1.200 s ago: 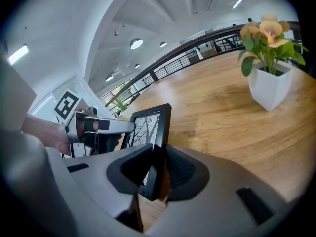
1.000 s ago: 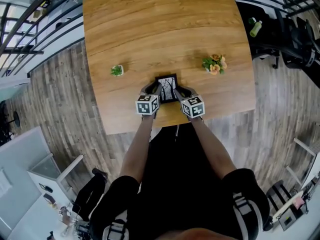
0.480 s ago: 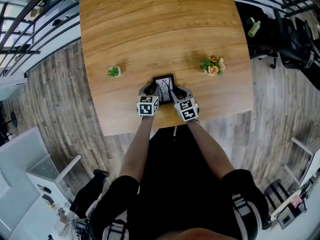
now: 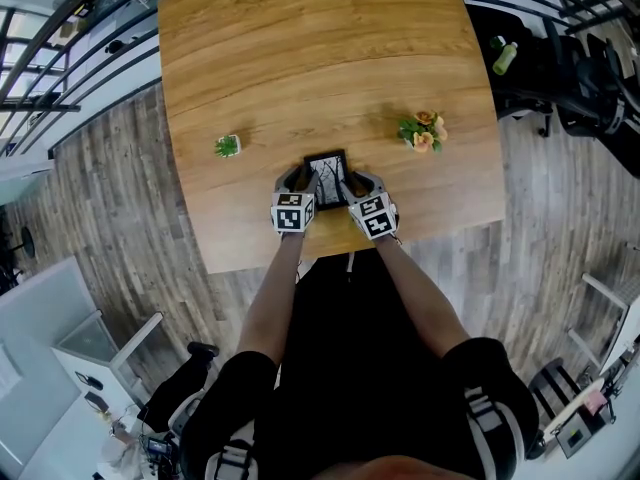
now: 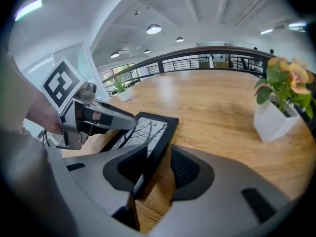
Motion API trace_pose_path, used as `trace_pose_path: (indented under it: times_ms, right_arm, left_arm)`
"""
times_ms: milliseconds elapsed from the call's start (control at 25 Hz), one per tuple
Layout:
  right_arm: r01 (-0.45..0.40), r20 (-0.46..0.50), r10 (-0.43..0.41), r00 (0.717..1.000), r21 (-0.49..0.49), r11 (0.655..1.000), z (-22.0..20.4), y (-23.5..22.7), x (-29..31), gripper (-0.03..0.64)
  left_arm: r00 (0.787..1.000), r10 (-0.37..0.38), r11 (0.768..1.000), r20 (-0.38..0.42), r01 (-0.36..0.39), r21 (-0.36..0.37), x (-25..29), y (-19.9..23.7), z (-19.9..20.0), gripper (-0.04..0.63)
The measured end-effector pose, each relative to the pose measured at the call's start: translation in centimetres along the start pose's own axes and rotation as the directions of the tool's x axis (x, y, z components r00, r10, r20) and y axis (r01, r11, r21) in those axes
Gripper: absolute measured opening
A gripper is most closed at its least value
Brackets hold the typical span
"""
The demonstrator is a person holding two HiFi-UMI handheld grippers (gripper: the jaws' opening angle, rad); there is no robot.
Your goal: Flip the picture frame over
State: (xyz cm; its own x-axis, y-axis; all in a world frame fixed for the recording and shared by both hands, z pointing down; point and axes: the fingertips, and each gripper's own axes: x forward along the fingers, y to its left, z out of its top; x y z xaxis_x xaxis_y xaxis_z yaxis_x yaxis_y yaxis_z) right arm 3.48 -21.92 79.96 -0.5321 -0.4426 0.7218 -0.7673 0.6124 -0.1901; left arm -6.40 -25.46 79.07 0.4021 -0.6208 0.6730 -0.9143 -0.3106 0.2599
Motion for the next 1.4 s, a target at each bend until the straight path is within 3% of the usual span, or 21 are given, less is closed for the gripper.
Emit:
trace_pose_path:
  times_ms: [320, 480, 600, 720, 1400]
  right_arm:
    - [-0.004, 0.037, 0.004, 0.999, -0.006, 1.000, 0.0, -0.4, -1.1, 0.136]
    - [-0.054, 0.070, 0.057, 0.996, -0.041, 0.998, 0.9, 0.9, -2.3, 0.131]
    - [-0.067, 0.087, 0.072, 0.994, -0.066, 0.996, 1.4, 1.7, -3.0, 0.091]
    - [-0.056, 0.115, 0.064, 0.991, -0.064, 0.996, 1.5, 2.1, -4.0, 0.006]
    - [-0.013, 0.246, 0.026, 0.969, -0.053, 0.999, 2.0, 6.0, -8.8, 0.007]
  left_arm:
    - [0.998, -0.006, 1.000, 0.061, 0.005, 0.015, -2.1, -0.8, 0.9, 0.169]
    - [0.997, -0.023, 1.000, 0.074, 0.022, 0.017, -3.2, -1.4, 1.0, 0.162]
    - [0.996, -0.046, 0.999, 0.074, 0.045, 0.014, -4.0, -1.9, 0.7, 0.130]
    - [0.995, -0.057, 0.998, 0.083, 0.055, 0.020, -5.4, -2.5, 0.3, 0.075]
    - [0.980, -0.099, 0.994, 0.173, 0.089, 0.066, -13.5, -3.3, -1.2, 0.028]
